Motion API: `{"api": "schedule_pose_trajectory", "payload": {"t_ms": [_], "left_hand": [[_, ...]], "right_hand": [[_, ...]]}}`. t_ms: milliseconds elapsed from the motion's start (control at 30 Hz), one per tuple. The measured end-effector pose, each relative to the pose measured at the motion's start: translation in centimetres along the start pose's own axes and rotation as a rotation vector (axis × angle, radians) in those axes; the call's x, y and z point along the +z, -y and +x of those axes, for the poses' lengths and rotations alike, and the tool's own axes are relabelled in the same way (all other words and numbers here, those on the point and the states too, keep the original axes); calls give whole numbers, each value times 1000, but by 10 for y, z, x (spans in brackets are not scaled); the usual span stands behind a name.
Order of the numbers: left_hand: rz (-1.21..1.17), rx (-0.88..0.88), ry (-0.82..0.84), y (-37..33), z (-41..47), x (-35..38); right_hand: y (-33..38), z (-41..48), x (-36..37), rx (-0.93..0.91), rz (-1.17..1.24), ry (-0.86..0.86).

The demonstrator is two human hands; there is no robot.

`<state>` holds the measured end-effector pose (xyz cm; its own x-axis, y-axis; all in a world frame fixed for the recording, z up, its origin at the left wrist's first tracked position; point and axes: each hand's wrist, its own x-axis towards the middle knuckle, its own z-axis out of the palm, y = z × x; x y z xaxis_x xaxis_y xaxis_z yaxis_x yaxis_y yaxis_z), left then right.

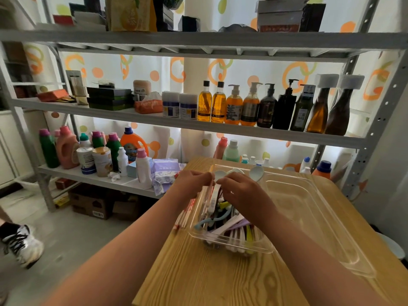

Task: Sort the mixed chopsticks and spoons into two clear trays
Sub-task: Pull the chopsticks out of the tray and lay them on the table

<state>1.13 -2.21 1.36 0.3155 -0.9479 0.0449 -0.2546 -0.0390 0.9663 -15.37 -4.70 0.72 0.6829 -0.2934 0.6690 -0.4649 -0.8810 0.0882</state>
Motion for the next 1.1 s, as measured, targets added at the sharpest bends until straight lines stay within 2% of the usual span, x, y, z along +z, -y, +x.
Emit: {"api": "schedule_pose_trajectory", "payload": {"t_ms": [167,267,433,567,833,1100], "left_hand": [[122,-8,-162,19,16,-21],[251,-60,-200,38,27,-31],[497,-112,-177,66,35,-37],[602,-131,-150,76,41,-35],[654,-141,-119,83,52,-29],[674,-178,-101,87,54,-32]], "right_hand": [[-8,-5,5,255,101,19],[-9,-4,8,317,141,54],[5,6,12,269,189,275],[9,12,16,255,148,423],[11,12,18,287,74,502],[18,22,16,98,-101,660]]}}
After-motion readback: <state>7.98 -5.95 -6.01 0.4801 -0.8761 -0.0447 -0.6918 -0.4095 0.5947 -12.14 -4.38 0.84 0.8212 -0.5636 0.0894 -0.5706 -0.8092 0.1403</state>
